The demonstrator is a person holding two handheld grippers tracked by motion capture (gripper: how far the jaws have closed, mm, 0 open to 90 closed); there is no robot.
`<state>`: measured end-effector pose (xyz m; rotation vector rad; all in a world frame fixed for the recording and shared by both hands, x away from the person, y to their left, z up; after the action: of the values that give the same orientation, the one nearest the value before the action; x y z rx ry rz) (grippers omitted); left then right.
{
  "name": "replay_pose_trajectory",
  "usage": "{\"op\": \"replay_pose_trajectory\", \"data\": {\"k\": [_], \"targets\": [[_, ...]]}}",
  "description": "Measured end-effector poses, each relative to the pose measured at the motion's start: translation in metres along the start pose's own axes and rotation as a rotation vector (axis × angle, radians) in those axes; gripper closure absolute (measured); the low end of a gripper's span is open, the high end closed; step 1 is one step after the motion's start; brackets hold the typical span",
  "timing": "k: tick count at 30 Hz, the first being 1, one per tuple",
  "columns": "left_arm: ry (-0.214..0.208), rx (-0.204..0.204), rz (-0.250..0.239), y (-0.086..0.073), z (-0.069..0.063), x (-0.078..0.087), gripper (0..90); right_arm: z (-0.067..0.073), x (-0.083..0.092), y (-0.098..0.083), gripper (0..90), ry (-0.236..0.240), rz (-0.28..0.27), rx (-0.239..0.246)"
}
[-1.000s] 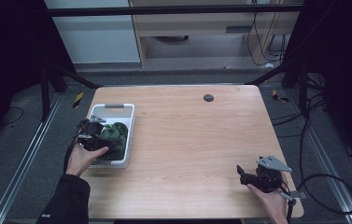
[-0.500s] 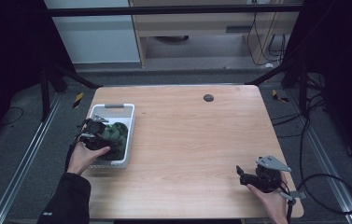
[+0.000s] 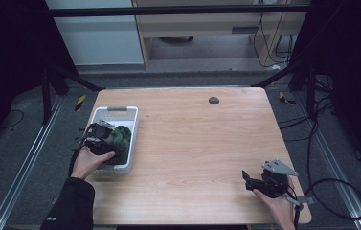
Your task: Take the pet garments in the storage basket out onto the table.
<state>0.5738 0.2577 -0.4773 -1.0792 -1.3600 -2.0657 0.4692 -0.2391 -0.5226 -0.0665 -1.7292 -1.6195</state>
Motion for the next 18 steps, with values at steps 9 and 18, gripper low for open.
{"op": "replay_pose_trajectory", "data": {"k": [9, 18], "targets": [[-0.003, -0.011, 0.028, -0.002, -0.003, -0.006, 6.5, 0.0, -0.001, -0.001, 6.5, 0.005, 0.006, -0.006], [-0.001, -0.005, 0.054, -0.005, -0.003, -0.012, 12.5, 0.0, -0.002, -0.002, 6.1, 0.007, 0.015, 0.001]]}}
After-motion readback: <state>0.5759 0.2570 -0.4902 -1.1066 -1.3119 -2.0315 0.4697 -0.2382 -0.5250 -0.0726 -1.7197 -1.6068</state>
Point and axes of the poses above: each handheld gripper's, and its own axes: x roughly backward along the jaws, y roughly out of its top, z roughly to its left, the point moved 7 cm from there along -x, roughly forward along the jaws, and after that the axes turned 12 degrees about y, right-handed, at the moved point
